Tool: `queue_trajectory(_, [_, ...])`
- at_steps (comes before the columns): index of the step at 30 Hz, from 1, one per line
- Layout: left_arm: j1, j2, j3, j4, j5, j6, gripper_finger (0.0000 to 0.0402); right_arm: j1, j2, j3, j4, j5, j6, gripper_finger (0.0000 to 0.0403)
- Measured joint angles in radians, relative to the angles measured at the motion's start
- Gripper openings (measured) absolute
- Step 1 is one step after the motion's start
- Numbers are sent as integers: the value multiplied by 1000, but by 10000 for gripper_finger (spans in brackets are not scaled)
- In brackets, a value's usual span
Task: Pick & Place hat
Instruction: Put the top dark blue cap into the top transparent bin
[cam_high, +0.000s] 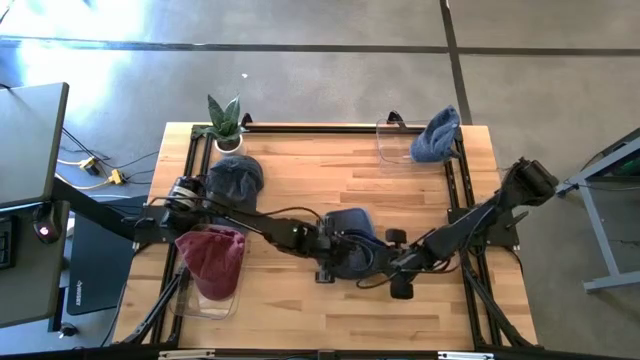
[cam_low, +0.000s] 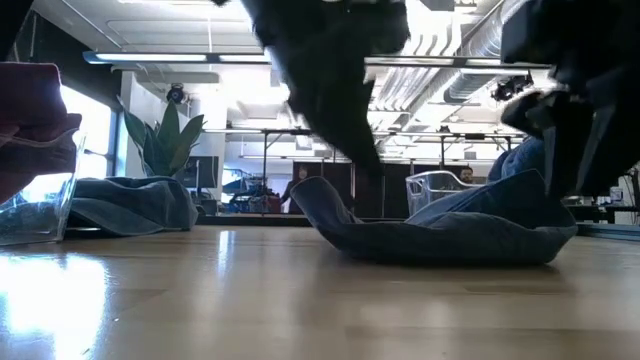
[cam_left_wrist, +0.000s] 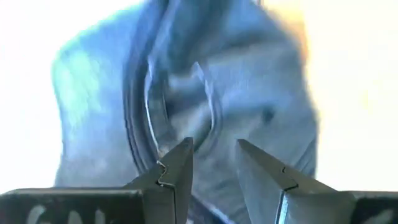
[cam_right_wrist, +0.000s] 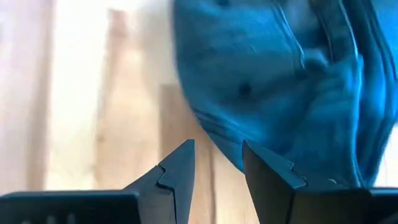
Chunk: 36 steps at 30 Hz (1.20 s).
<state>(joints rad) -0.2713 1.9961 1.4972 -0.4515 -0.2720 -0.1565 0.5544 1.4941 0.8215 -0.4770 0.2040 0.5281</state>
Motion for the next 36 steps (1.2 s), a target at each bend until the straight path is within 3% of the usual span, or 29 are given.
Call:
queue_trajectory(3, [6,-13,3,105,42,6,114,16,-13,0,77,32,-51,129])
queue_trajectory(7, [33,51,4,257,137,21,114,-8,3,-21,193,161,-22,117])
queue_trajectory(11, [67,117,0,270,147,-5,114,-69,28,-95,220,208,56,85])
queue_trajectory(15, [100,151,-1,227,192,-12,114,-115,38,-166,222,210,101,48])
queue_trajectory(20, [118,154,1,191,133,-31,114,-131,37,-204,224,221,167,6])
queue_trajectory(31, [38,-4,13,65,59,71,114,-67,-61,-150,195,208,45,20])
queue_trajectory(36, [12,2,-2,263,166,102,114,-40,-58,-149,315,156,-62,8])
